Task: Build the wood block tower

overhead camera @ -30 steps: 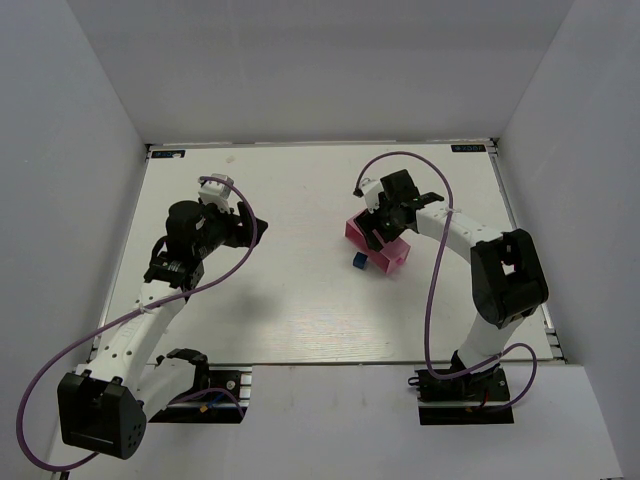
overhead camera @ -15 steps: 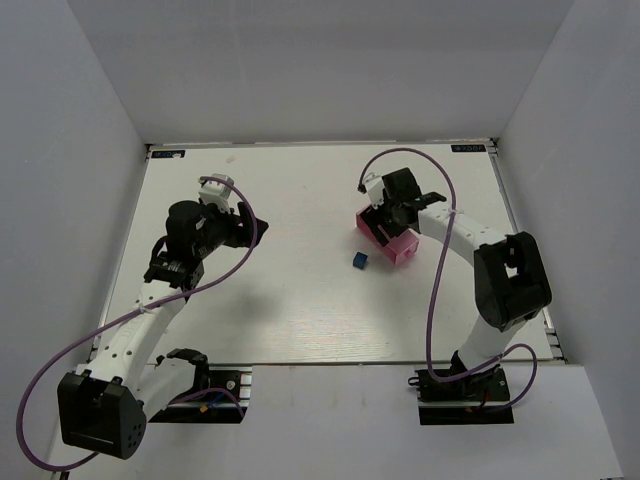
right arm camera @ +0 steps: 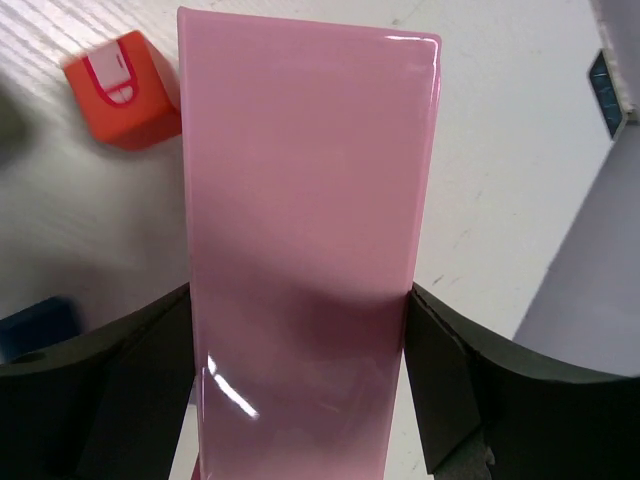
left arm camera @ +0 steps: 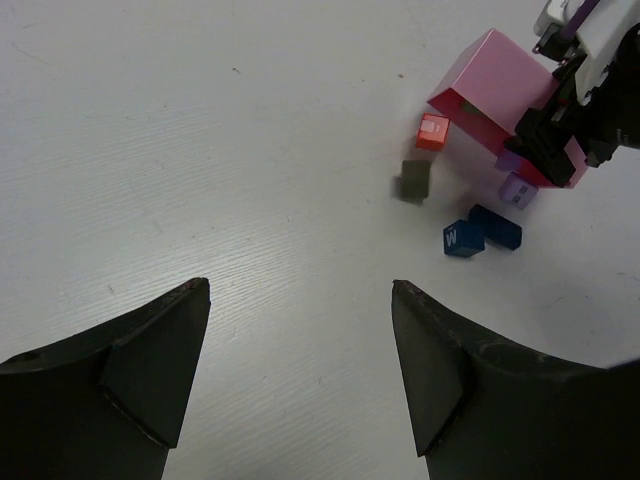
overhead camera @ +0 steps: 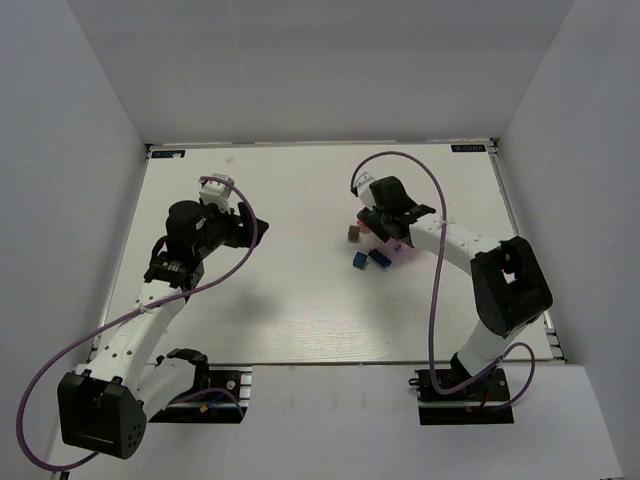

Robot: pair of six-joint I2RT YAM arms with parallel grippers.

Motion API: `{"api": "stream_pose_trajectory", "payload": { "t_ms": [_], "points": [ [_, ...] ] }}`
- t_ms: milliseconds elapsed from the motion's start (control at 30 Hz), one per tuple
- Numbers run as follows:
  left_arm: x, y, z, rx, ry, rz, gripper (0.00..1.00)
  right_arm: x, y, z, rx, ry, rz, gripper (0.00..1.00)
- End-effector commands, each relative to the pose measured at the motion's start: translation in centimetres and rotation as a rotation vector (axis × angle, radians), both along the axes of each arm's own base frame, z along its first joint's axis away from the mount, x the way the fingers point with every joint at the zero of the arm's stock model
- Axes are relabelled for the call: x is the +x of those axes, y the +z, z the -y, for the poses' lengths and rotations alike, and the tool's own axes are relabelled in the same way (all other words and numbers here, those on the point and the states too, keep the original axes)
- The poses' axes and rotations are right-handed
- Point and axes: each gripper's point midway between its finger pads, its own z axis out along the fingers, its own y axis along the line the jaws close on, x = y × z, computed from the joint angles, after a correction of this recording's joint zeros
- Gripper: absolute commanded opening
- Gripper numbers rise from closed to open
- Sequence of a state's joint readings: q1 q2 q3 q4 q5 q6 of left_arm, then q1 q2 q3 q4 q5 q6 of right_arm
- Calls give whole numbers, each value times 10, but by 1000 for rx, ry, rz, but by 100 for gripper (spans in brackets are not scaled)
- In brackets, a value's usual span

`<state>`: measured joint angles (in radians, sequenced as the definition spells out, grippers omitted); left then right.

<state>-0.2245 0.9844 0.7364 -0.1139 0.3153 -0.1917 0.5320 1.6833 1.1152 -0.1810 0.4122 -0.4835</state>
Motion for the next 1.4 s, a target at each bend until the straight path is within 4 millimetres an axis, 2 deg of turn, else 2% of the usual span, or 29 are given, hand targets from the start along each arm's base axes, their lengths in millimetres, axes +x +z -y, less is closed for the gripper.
{"api": "stream_pose_trajectory", "payload": {
  "t_ms": [0, 33, 100, 300, 333, 367, 433, 500, 667, 833, 867, 900, 967, 1000, 1033, 1067, 1100, 1167, 1200, 1267, 1300, 1333, 1367],
  "points": [
    [2, 22, 2, -9, -14, 49, 83, 20, 23, 2, -78, -57, 177, 0],
    [2, 22, 2, -9, -14, 49, 83, 17, 20, 3, -98, -53, 173, 0],
    [2, 22, 2, -9, -14, 49, 83, 19, 25, -4, -106, -39, 220, 0],
    [2, 22, 2, -9, -14, 49, 83, 15, 41, -4, -158, -20, 326, 0],
    [2, 22, 2, -9, -14, 49, 83, 11, 36, -5, -181, 3, 324, 0],
    [2, 22, 2, -9, -14, 49, 83, 12, 44, -8, -168, -1, 358, 0],
    [2, 22, 2, -9, -14, 49, 83, 7, 41, -13, -155, 10, 355, 0],
    [2, 22, 2, -9, -14, 49, 83, 9, 41, -9, -145, 1, 337, 0],
    [2, 22, 2, -9, -14, 49, 83, 13, 57, -4, -133, -23, 382, 0],
    [2, 22, 2, -9, -14, 49, 83, 15, 68, 0, -35, -45, 348, 0],
    [2, 22, 2, -9, -14, 49, 83, 19, 66, 8, 15, -81, 320, 0],
    [2, 22, 2, -9, -14, 49, 83, 20, 75, 11, 42, -90, 328, 0],
    [2, 22, 2, -9, -14, 49, 83, 18, 69, 17, 108, -102, 267, 0],
    [2, 22, 2, -9, -14, 49, 83, 26, 83, 25, 143, -129, 288, 0],
    [2, 22, 2, -9, -14, 49, 83, 21, 75, 31, 175, -125, 222, 0],
    [1, 22, 3, -12, -24, 48, 83, 22, 81, 35, 213, -143, 219, 0],
    [1, 22, 3, -12, -24, 48, 83, 28, 82, 55, 239, -199, 216, 0],
    [0, 25, 3, -14, -24, 57, 83, 25, 80, 56, 299, -181, 159, 0],
    [-1, 25, 4, -17, -34, 57, 83, 31, 82, 79, 331, -245, 158, 0],
    [-1, 25, 4, -17, -34, 57, 83, 30, 75, 78, 412, -225, 73, 0],
    [-2, 26, 6, -20, -45, 56, 83, 28, 69, 89, 478, -255, 21, 0],
    [-2, 26, 6, -20, -45, 56, 83, 36, 75, 102, 508, -278, 18, 0],
    [-2, 26, 6, -20, -45, 56, 83, 31, 62, 106, 581, -278, -68, 0]
  ]
}}
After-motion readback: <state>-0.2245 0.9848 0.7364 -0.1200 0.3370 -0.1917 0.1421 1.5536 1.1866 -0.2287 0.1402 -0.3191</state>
